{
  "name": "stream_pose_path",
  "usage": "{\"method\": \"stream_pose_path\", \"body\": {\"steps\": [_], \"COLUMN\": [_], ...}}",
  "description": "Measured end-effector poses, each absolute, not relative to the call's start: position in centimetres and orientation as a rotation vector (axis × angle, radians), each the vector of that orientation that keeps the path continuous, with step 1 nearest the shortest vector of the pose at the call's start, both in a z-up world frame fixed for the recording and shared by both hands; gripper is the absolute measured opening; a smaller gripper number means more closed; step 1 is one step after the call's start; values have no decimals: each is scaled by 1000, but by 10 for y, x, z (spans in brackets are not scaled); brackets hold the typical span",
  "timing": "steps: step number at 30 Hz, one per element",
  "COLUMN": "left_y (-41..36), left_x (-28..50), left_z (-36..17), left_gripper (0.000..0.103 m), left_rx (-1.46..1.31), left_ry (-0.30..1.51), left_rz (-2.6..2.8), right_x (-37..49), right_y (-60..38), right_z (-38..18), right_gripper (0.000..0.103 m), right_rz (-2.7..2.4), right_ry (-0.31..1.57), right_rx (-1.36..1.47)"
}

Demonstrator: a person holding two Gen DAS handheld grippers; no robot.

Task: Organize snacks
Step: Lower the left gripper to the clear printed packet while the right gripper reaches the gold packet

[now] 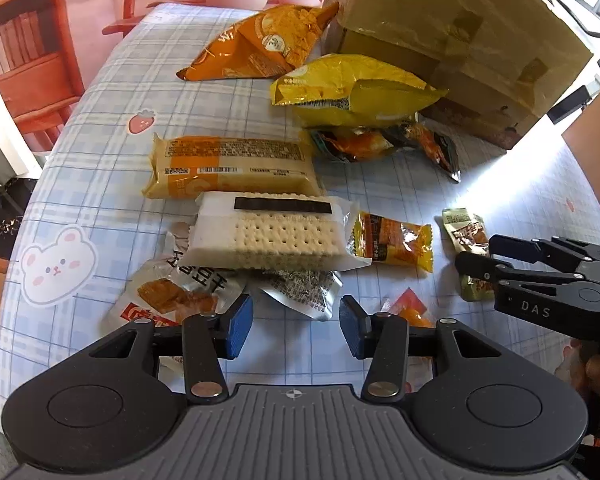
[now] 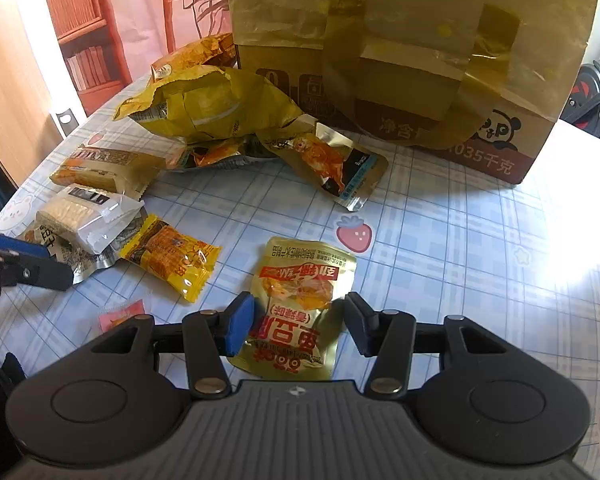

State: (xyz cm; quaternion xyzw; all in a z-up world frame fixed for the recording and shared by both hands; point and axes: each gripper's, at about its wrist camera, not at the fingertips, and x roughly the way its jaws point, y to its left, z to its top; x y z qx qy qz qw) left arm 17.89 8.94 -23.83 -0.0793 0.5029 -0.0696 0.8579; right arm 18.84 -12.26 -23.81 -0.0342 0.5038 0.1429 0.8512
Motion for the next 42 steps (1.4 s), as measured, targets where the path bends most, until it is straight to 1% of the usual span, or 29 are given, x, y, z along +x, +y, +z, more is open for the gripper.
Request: {"method": "stream_pose_path", "body": {"steps": [5, 6, 7, 8, 14, 16, 20, 22, 28, 29, 30, 31, 33, 39, 42], "left_y": [108, 111, 114, 117, 130, 132, 131, 128, 124, 123, 122, 123, 122, 123, 128], "left_x": [169, 169, 169, 170, 173, 177, 181, 180, 172, 171, 170, 169, 167, 163, 163], "left_z": [-227, -226, -226, -227, -231, -236, -251, -253, -254, -254, -255, -254, -253, -249, -245], "left_gripper": [51, 53, 59, 60, 62, 66, 69, 73, 73, 73, 70, 63, 62, 51, 43], "left_rx": [-172, -162, -146, -130, -30, -15, 72, 95, 103, 103, 98, 90, 82, 42, 15], "left_ry": [1009, 1003, 999, 1003, 991, 992, 1020, 1009, 994, 988, 984, 977, 966, 941, 932], "left_rz": [-81, -64, -53, -47, 8, -2, -81, -117, -140, -141, -140, -137, -125, -105, -93], "right_x": [188, 187, 187, 187, 187, 187, 187, 187, 187, 187, 187, 187, 187, 187, 187], "right_y": [-124, -124, -124, -124, -126, -126, -126, -126, -125, -125, -125, -125, -126, -127, -123], "right_z": [-238, -238, -238, -238, -238, -237, -237, -237, -237, -237, -237, -237, -237, -235, -234], "right_gripper": [53, 53, 53, 53, 53, 53, 53, 53, 53, 53, 53, 53, 53, 54, 60], "right_rz": [309, 308, 308, 308, 314, 313, 315, 316, 312, 313, 313, 313, 315, 322, 327], "right_ry": [1057, 1056, 1056, 1055, 1053, 1053, 1056, 1058, 1059, 1060, 1060, 1060, 1062, 1063, 1061], "right_rx": [-59, -57, -55, -52, -37, -37, -38, -37, -34, -34, -33, -33, -30, -12, -20]}}
